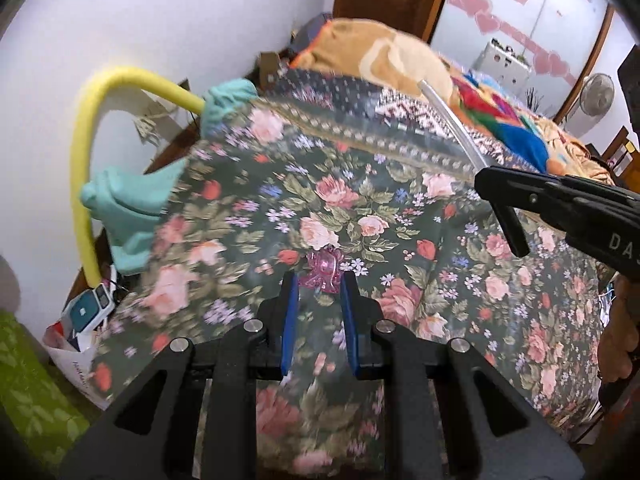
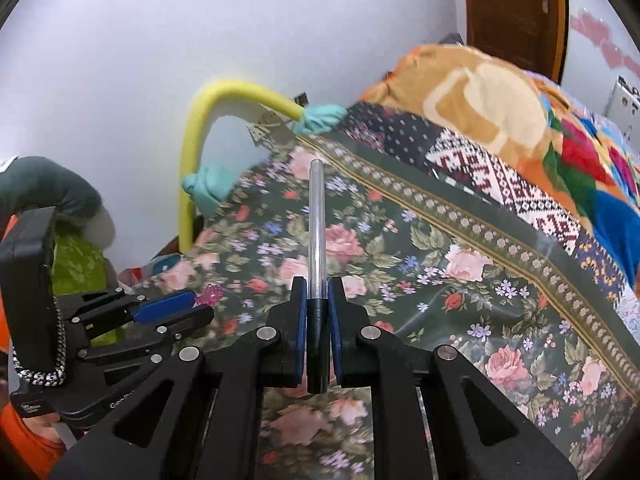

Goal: Collect trash
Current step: 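Carry the pen and pink charm in both grippers to the white cup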

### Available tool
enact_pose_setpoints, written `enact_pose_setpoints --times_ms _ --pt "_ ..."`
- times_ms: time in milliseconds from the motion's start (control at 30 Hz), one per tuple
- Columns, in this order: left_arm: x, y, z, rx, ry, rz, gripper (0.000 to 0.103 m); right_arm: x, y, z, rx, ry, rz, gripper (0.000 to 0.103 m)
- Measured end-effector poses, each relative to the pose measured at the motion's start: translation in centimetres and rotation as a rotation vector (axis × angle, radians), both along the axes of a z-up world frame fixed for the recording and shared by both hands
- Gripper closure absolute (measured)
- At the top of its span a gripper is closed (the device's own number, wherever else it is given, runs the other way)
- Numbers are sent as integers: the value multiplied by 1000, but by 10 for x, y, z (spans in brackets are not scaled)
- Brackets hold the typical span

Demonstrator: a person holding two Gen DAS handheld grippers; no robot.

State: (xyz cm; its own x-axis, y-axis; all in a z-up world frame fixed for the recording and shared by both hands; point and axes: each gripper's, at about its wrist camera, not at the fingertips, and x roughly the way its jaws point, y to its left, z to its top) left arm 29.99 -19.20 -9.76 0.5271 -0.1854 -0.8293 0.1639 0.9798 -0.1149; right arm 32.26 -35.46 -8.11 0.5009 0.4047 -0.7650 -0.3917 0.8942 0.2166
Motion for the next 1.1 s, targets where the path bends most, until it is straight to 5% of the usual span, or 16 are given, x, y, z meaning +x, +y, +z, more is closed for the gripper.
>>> enact_pose_setpoints --times_ms 300,533,1100 --pt "-60 46 33 -28 -51 83 83 -63 45 51 -25 -93 90 93" --pt "-116 92 47 -4 -95 171 83 -102 99 63 -48 -129 205 93" --pt "-228 230 -5 -23 8 495 83 -178 263 4 -60 -3 580 93"
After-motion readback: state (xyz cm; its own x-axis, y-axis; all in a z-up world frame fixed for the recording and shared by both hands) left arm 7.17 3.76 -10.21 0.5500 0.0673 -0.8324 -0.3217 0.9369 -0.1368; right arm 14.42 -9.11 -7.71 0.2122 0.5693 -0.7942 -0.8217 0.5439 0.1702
